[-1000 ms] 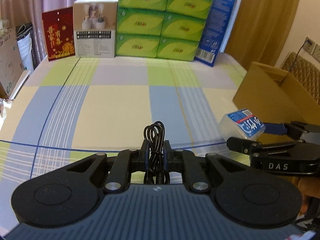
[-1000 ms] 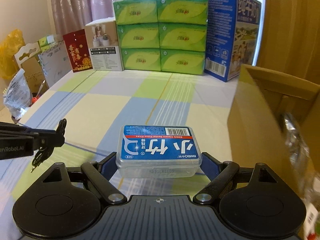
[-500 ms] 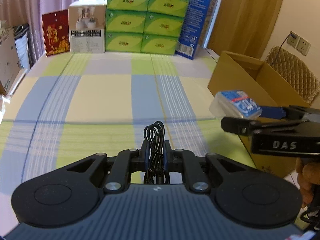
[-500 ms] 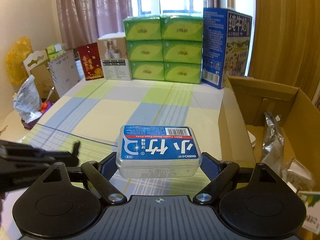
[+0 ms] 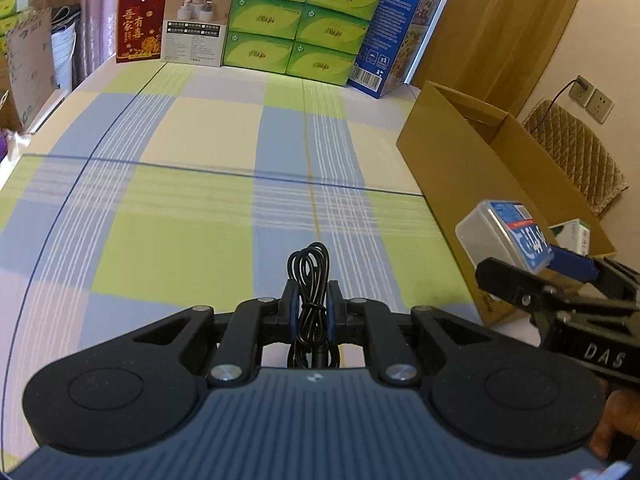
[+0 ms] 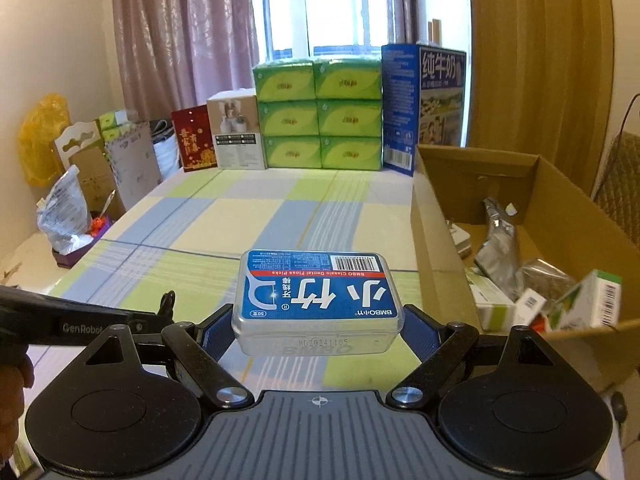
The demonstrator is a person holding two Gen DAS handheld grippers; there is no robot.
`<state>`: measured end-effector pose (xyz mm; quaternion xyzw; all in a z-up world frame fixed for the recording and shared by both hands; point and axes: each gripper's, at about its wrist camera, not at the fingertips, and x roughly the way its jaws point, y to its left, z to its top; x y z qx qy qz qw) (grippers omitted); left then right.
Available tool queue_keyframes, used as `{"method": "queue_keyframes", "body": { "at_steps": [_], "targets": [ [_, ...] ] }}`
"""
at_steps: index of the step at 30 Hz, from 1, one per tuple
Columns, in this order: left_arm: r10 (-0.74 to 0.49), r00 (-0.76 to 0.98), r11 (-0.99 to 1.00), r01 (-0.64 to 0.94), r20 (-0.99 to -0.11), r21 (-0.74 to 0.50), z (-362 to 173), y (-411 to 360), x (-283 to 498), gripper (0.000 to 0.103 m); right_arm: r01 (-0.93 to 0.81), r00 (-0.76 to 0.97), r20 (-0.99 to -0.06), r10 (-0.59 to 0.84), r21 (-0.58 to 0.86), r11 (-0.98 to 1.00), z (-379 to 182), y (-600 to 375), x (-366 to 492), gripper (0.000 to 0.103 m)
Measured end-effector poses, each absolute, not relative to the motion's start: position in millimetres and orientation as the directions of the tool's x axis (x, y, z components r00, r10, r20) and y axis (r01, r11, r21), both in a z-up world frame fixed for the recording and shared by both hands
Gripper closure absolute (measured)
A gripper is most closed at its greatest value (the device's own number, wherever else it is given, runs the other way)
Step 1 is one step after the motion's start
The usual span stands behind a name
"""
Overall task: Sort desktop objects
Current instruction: 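Carry the black cable and blue-labelled box over the cardboard box with both tools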
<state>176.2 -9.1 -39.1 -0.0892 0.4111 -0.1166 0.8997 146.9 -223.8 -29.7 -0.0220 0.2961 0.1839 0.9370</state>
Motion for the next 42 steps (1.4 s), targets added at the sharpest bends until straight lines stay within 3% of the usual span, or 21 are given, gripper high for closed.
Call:
{"method": "queue_keyframes", "body": {
  "at_steps": [20,42],
  "targets": [
    [-0.397,0.650,0.917,0.305,-0.648,-0.256,16,-89,94,0.093,-0.186,0.816,-0.549,0.181,0.048,0.981,16,-301,64,0.019],
    [-0.477,0.595,0.864,0.450,-0.647,-0.224,34,-178,101,0.093,-0.088,0.848,-0.518,0.112,0.071,0.994,29,-361,70,0.019]
  ]
}}
